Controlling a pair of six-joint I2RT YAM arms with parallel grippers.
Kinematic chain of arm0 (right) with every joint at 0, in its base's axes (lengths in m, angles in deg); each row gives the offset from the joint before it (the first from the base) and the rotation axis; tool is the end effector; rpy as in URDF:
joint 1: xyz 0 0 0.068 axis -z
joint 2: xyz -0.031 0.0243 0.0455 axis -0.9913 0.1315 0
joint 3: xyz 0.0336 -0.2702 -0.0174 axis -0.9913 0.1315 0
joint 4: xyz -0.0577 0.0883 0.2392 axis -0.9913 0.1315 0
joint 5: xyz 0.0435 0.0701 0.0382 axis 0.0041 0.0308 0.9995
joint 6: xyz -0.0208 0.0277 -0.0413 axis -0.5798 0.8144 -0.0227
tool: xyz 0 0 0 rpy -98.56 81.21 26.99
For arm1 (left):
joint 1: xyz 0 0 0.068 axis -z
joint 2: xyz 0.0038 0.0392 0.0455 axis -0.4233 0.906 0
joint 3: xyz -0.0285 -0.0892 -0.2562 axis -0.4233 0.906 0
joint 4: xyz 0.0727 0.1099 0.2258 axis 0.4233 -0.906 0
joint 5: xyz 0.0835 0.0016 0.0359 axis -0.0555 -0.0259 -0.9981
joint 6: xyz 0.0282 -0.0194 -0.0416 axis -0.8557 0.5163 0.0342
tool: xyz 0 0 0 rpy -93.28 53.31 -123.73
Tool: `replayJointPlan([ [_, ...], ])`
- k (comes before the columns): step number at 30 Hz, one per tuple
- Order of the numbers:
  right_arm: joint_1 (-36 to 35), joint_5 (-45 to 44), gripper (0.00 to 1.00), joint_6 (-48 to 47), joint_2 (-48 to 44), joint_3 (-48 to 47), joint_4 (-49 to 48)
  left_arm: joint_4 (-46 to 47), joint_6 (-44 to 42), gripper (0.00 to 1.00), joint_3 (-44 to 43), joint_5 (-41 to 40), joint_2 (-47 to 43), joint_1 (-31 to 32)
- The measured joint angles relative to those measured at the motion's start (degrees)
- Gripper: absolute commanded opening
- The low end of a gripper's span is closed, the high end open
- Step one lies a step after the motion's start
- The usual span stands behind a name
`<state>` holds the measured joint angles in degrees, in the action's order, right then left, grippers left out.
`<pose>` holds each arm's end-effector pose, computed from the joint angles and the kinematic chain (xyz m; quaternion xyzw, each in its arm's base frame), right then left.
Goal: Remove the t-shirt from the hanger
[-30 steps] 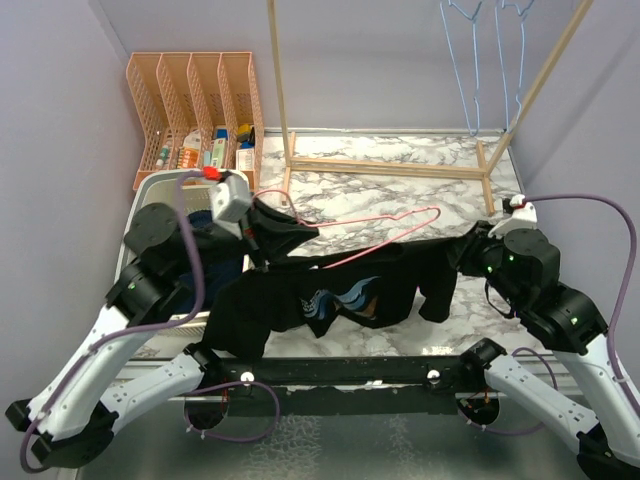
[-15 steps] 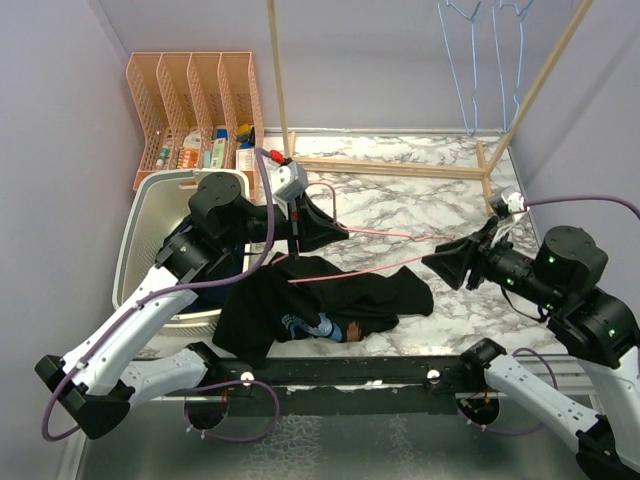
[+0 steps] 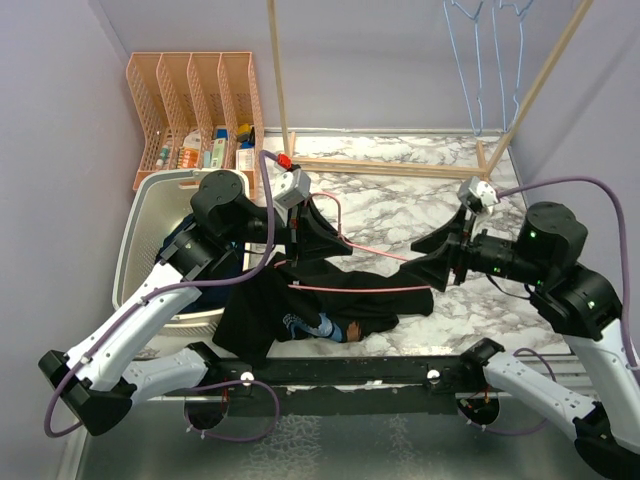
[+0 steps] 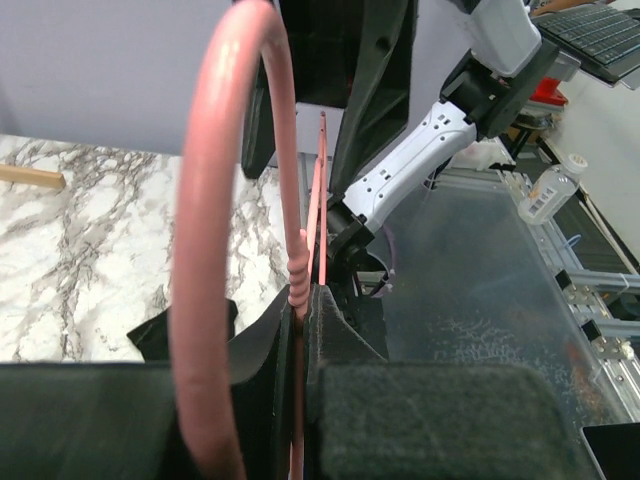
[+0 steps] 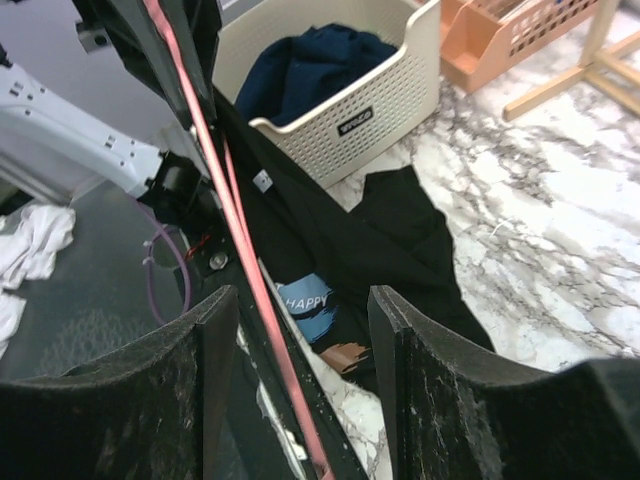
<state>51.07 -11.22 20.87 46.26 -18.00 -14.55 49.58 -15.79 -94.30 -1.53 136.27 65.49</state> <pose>0.0837 0.0730 0.4368 -0.2987 0.7241 0.4134 0.4643 0.1470 -0.1633 0.4421 0.4472 0.5285 -0.5899 0.4156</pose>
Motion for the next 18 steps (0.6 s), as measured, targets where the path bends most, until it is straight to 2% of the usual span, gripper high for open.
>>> replayJointPlan([
  [3,0.0,2.6,0.38,-0.9,1.9,1.1,-0.1,0.8,0.5,0.0,0.0,0.4,-0.1,0.0],
  [5,0.0,3.9,0.18,-1.1,2.4,1.6,-0.2,0.9,0.6,0.0,0.1,0.4,-0.1,0.0],
  [7,0.0,5.3,0.03,-1.4,2.8,2.2,-0.4,0.9,0.7,0.0,0.3,0.3,-0.1,-0.3],
  [10,-0.2,7.3,0.01,-1.9,2.4,2.3,-0.5,1.2,0.9,0.07,0.6,-0.7,0.2,-0.5],
  [14,-0.5,3.1,0.01,-1.7,1.0,2.2,0.5,2.0,1.6,0.23,0.6,-4.0,1.6,-0.2],
  [16,-0.6,-1.0,0.01,-1.1,0.1,1.9,1.5,2.0,1.8,0.4,0.5,-7.2,2.7,-0.2],
  [18,-0.7,-6.3,0.01,0.0,-0.9,1.1,3.6,1.8,1.7,0.61,0.2,-11.3,4.1,-0.4],
])
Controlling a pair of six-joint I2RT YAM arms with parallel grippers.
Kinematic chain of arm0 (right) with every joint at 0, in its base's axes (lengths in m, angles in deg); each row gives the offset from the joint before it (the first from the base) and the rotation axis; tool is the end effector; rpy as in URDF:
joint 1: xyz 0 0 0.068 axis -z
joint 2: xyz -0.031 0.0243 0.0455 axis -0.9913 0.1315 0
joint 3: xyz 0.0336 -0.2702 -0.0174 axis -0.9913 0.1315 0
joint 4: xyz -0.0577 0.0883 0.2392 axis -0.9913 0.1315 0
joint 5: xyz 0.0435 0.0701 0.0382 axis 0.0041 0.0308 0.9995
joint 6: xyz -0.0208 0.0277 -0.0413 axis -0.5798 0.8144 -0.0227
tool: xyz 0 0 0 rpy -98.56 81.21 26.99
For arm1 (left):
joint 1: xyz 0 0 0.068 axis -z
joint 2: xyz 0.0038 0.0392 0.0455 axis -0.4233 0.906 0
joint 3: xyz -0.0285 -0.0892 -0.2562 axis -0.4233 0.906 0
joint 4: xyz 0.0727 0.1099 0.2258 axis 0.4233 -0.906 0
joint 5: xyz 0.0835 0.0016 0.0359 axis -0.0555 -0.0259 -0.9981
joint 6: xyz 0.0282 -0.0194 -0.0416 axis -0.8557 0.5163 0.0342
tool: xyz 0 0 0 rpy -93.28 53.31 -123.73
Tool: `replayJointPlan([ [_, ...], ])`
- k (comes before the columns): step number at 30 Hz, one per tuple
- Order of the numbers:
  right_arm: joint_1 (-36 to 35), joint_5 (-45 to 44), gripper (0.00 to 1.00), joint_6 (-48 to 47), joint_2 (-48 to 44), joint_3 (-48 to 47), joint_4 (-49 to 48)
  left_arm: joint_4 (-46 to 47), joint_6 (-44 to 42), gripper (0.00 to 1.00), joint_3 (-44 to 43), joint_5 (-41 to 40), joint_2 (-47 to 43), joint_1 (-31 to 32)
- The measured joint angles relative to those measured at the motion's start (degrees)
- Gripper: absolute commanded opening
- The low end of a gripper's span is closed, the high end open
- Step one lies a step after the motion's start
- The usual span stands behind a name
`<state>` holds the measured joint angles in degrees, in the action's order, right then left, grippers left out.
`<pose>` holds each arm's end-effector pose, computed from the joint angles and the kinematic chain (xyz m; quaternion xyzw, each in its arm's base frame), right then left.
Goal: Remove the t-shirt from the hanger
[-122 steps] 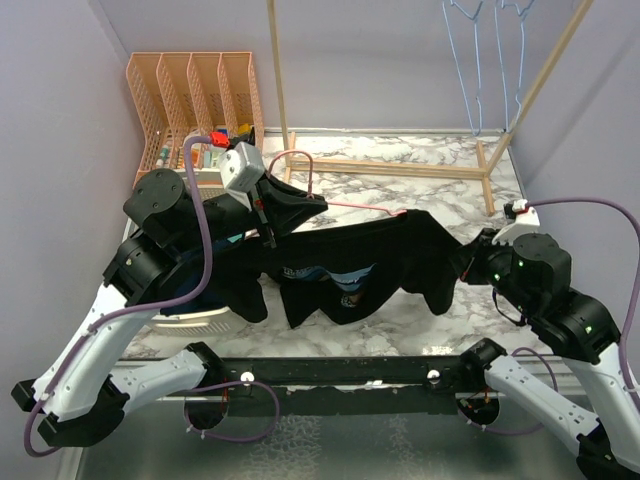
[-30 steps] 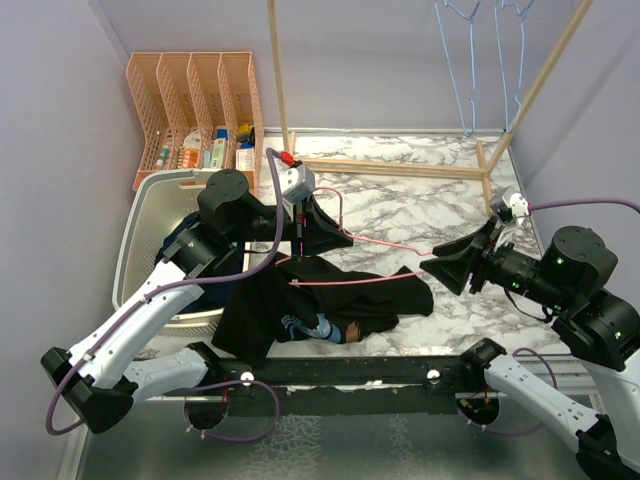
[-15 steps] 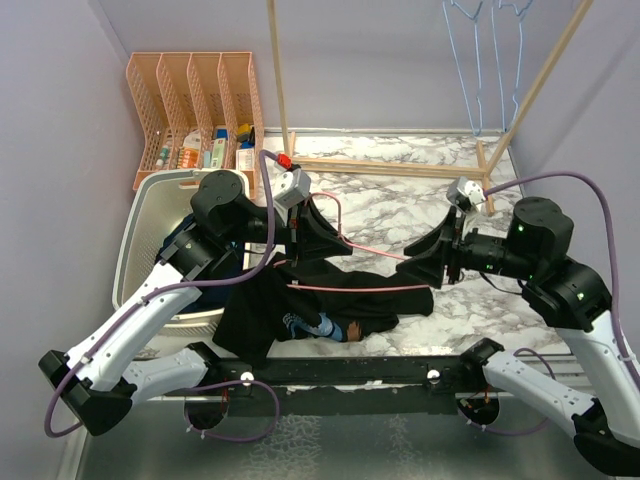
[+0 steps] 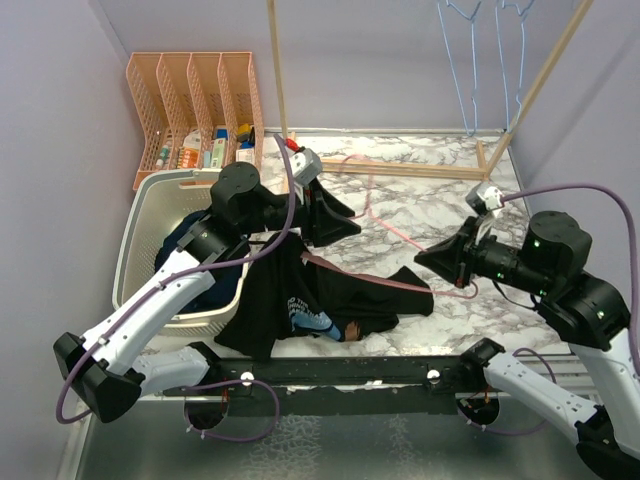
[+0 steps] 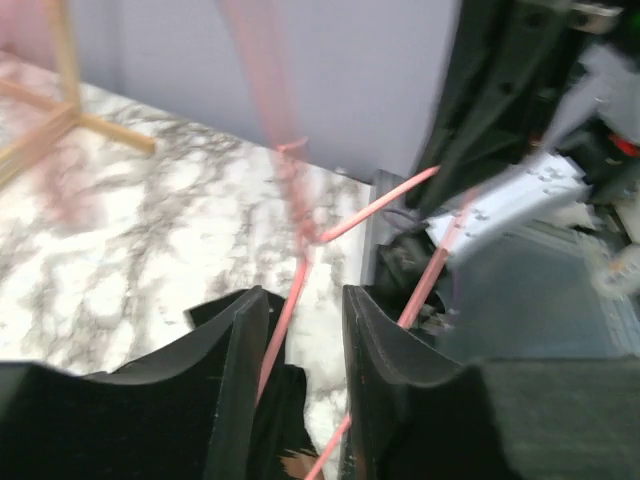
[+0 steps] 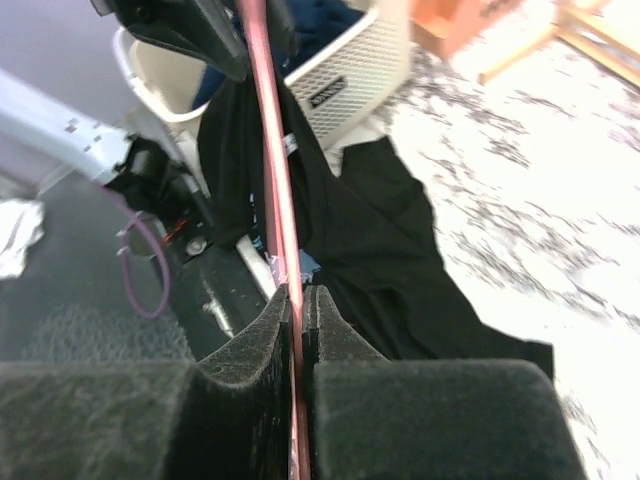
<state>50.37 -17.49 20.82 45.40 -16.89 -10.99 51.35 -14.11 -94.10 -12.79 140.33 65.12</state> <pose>0.0827 0.0699 0.4258 -0.2716 0.7585 0.3743 0.4591 0.1726 -0.1770 0.4292 0.3754 0.5907 -0.5547 0.4500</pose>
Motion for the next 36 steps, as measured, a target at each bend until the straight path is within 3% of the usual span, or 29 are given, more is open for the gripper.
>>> replayJointPlan([
  [3,0.1,-9.8,0.01,2.1,-1.0,-2.2,4.2,-1.5,0.0,0.9,-0.7,-6.2,1.3,-0.2],
  [5,0.4,-16.0,0.01,3.1,-1.3,-3.6,5.7,-3.5,-0.3,0.93,-1.1,-10.4,1.1,-0.2],
  [9,0.9,-23.4,0.01,4.4,-0.9,-4.3,6.9,-7.2,-1.9,0.93,-1.1,-20.7,-1.4,-0.2],
  [14,1.0,-24.0,0.01,5.0,2.7,-3.7,8.4,-9.0,-3.7,0.9,2.2,-32.3,-8.9,-0.2],
  [20,1.0,-27.0,0.01,6.2,6.2,-3.2,6.6,-9.1,-4.3,0.82,11.0,-40.0,-19.1,-0.2],
  [25,1.0,-33.9,0.01,6.6,10.7,-4.0,-2.4,-9.3,-4.0,0.81,16.6,-42.5,-23.9,-0.2],
  [36,1.0,-49.5,0.01,4.7,26.3,-7.6,-30.0,-8.9,-3.7,0.81,17.0,-41.4,-24.5,-0.2],
])
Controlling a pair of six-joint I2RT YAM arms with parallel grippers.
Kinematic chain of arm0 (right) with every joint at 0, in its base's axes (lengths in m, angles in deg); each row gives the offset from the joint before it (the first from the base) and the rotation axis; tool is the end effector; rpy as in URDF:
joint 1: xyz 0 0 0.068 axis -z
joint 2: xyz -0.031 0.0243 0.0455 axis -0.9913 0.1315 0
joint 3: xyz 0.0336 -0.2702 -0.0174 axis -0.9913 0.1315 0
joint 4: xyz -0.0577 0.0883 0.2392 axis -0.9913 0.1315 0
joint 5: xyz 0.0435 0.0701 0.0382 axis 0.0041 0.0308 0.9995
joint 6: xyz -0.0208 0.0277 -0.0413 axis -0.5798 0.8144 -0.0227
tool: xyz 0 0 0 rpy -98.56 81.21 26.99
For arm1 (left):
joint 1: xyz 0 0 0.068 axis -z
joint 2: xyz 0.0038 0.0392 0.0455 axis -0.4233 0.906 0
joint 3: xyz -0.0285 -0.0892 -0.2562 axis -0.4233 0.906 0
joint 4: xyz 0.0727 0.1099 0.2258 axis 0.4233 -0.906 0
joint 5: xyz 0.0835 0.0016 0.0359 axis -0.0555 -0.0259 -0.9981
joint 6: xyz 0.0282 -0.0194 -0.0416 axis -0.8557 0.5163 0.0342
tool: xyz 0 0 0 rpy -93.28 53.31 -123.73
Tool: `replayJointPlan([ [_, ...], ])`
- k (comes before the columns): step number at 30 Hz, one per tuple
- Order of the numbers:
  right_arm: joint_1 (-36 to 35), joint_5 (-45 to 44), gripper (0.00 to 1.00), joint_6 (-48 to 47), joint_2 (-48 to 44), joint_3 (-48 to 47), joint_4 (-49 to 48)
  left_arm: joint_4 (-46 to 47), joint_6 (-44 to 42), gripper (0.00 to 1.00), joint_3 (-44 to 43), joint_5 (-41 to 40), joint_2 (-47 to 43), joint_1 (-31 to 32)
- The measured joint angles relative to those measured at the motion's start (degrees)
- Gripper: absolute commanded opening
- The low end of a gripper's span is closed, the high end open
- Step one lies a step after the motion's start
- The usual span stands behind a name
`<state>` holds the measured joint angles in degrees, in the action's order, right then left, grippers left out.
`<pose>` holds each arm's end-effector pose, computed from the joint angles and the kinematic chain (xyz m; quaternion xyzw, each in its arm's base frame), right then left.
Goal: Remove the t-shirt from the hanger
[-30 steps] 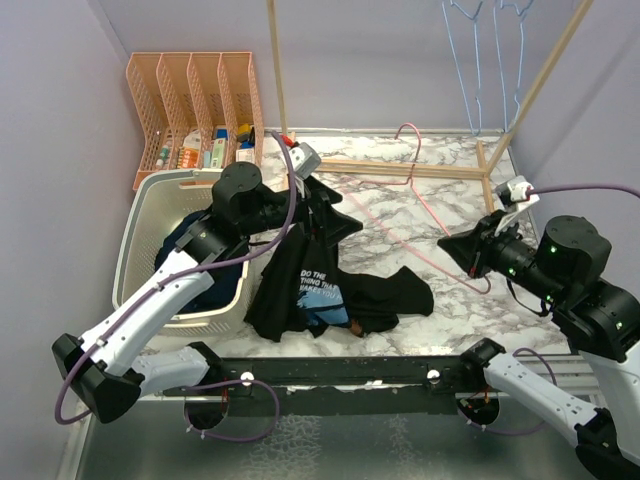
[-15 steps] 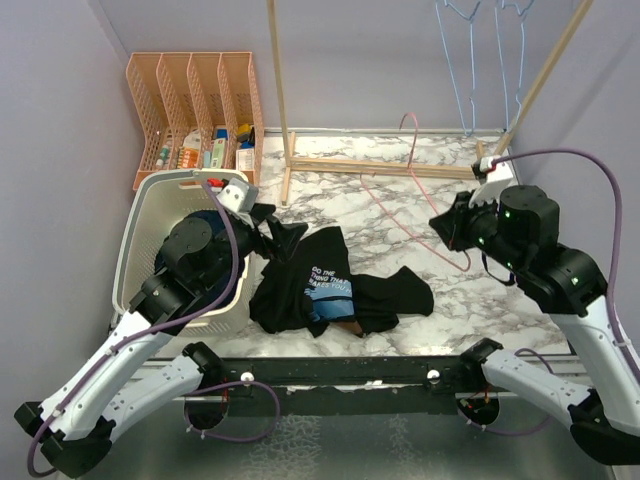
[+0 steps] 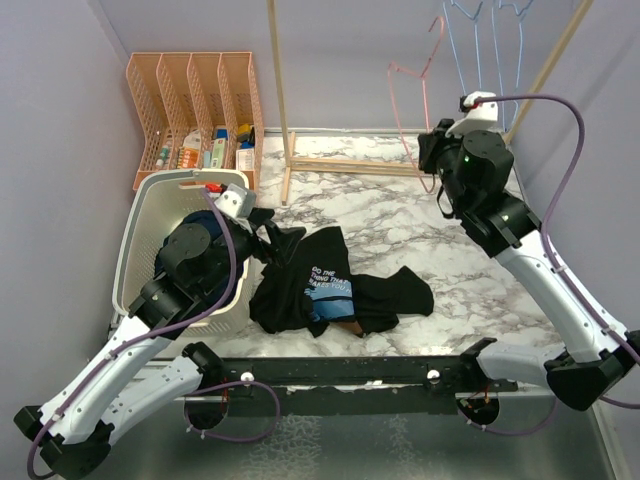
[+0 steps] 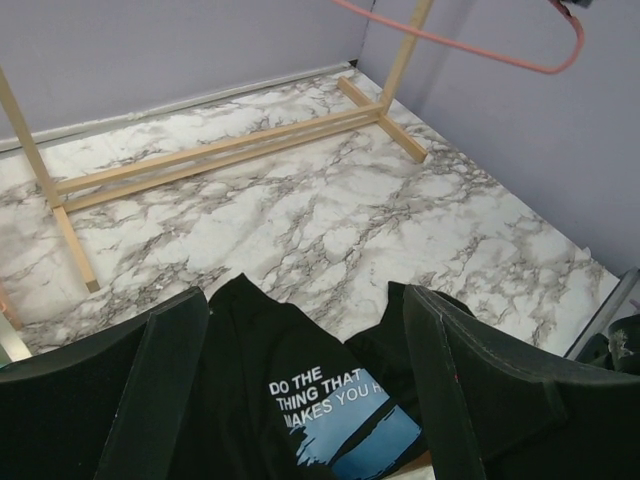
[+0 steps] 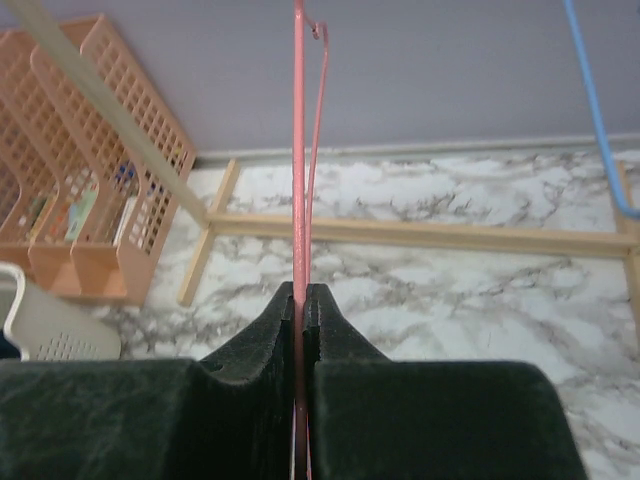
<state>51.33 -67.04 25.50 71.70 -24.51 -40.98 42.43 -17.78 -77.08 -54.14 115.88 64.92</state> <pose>0.2267 0.1199 0.4473 0.0357 0.7498 0.1101 0.6515 0.1189 -0.1008 0.3884 0.1582 0.6884 -0.3420 0.6198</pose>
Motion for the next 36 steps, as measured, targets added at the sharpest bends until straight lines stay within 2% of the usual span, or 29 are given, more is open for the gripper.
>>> replayJointPlan([
  [6,0.0,-6.1,0.01,-4.8,5.0,-4.5,-14.5,0.1,0.0,0.81,1.1,1.4,0.3,0.0],
  [11,0.6,-7.1,0.01,-7.3,11.1,-12.4,-19.5,0.1,-0.1,0.81,1.6,2.3,0.8,0.0],
  [21,2.8,-6.1,0.01,-7.0,23.9,-22.4,-17.9,-1.2,-1.1,0.81,1.5,3.8,2.1,0.0],
  [32,6.4,-1.1,0.02,-3.6,27.0,-24.3,-12.8,-1.9,-1.4,0.81,1.1,5.1,3.8,0.0],
  [33,6.6,-0.6,0.04,-3.4,27.0,-24.3,-12.4,-2.2,-1.4,0.81,0.8,5.1,4.4,0.0],
  [35,7.0,1.1,0.21,-3.1,27.0,-24.3,-11.4,-3.3,-1.4,0.81,-0.1,4.9,5.8,0.0],
  [36,7.1,1.7,0.39,-2.8,27.0,-24.3,-10.9,-3.8,-1.4,0.81,-0.6,4.8,6.5,0.0],
])
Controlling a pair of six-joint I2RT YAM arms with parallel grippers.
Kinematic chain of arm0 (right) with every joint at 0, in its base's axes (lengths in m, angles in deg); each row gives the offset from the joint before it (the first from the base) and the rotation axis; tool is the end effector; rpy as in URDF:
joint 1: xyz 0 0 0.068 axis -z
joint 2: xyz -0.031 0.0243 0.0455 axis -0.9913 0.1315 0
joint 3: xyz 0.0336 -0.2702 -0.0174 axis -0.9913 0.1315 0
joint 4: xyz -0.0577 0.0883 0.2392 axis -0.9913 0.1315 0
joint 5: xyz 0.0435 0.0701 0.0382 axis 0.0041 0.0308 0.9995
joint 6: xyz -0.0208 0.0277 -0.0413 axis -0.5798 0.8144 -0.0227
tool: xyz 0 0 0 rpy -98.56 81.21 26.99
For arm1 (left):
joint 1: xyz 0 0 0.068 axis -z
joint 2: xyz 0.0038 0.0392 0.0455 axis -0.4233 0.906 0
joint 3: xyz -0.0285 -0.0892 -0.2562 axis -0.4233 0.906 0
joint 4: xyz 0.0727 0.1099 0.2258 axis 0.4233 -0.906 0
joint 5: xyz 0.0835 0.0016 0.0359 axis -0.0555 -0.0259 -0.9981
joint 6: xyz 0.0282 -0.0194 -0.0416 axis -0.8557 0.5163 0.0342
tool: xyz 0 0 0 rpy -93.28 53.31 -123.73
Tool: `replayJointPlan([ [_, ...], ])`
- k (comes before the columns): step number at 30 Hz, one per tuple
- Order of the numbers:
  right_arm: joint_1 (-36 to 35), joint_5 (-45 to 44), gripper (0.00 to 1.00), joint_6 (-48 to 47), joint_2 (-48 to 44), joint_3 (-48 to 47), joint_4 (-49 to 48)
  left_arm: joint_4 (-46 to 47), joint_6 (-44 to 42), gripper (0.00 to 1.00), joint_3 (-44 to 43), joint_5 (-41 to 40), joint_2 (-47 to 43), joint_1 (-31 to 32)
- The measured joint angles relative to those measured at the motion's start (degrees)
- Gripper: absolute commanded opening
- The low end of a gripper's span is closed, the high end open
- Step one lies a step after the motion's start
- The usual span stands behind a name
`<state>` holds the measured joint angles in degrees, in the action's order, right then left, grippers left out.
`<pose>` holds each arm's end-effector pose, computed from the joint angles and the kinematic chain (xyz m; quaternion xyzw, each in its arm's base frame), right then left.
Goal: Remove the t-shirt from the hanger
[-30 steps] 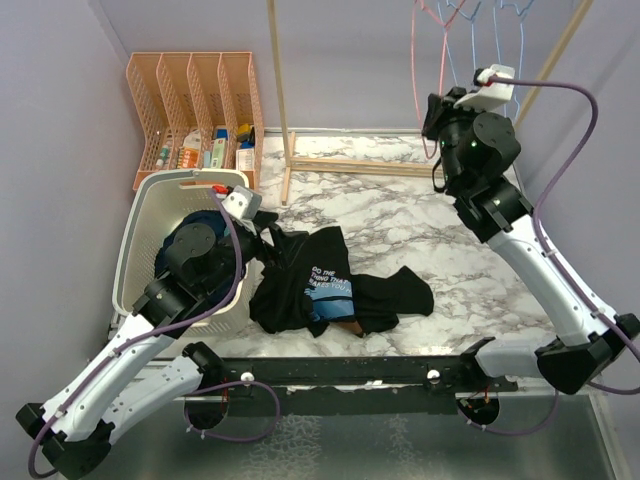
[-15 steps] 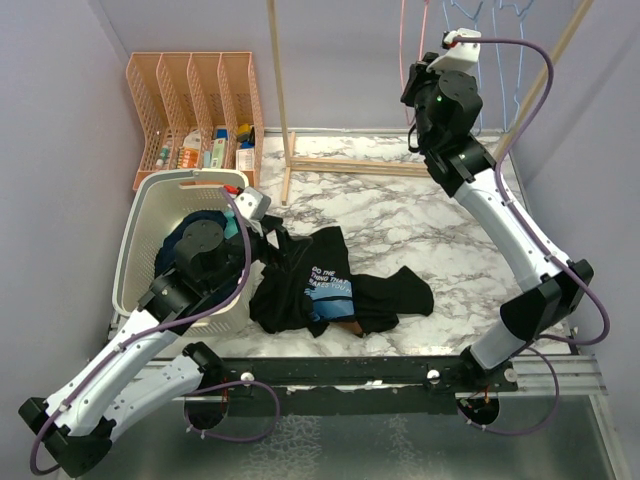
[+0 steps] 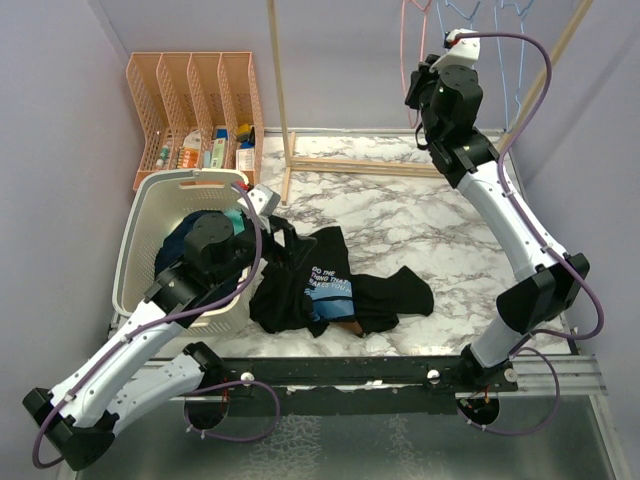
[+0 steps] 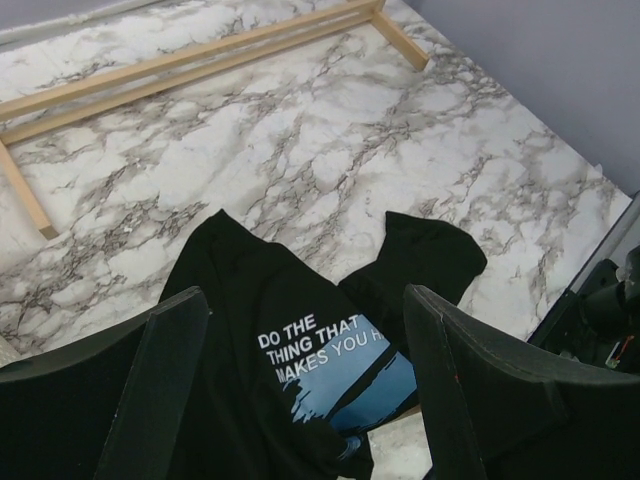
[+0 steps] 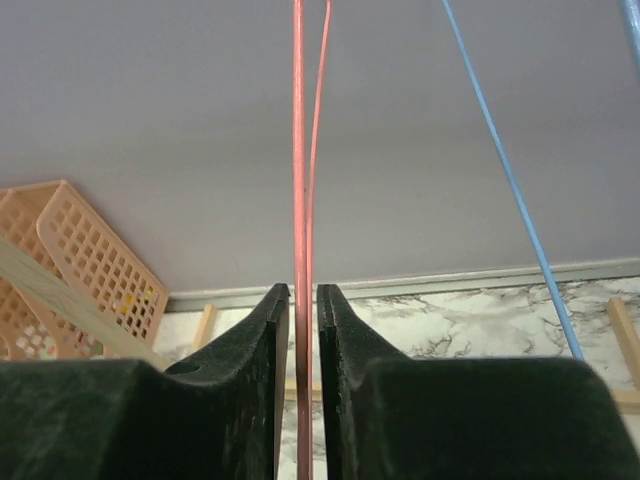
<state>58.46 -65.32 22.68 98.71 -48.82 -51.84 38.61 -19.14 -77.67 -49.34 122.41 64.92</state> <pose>0.3564 0.1438 0.4698 0.0688 0.7028 0.0893 0.7024 0.1388 -0.1214 0.3675 0.2040 0.7359 -0.3347 0.5521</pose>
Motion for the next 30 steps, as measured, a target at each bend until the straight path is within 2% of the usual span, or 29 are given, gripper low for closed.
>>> replayJointPlan([
  [1,0.1,1.1,0.54,0.2,0.0,0.0,1.0,-0.7,0.0,0.81,-0.6,-0.2,1.1,0.0],
  [4,0.2,4.0,0.82,0.8,-0.5,0.9,3.1,-1.9,-0.2,0.83,-1.6,-0.8,3.4,0.0],
  [7,0.2,6.6,0.98,1.0,-3.7,4.9,5.4,-3.6,-0.3,0.85,-2.5,-1.0,5.6,0.0],
  [15,0.2,15.3,1.0,3.6,-20.0,16.4,15.6,-7.3,-0.6,0.86,-5.6,-3.0,12.6,0.0],
  [23,0.2,27.3,1.0,6.2,-41.9,38.6,23.7,-8.2,3.7,0.86,-2.9,-2.3,20.7,0.7],
  [26,0.2,29.0,1.0,7.4,-48.9,46.2,26.3,-8.3,6.4,0.9,-1.5,-3.8,23.4,3.3],
  [30,0.2,29.2,1.0,9.2,-55.8,52.7,27.4,-8.5,10.4,0.99,-0.9,-9.6,27.1,9.6],
])
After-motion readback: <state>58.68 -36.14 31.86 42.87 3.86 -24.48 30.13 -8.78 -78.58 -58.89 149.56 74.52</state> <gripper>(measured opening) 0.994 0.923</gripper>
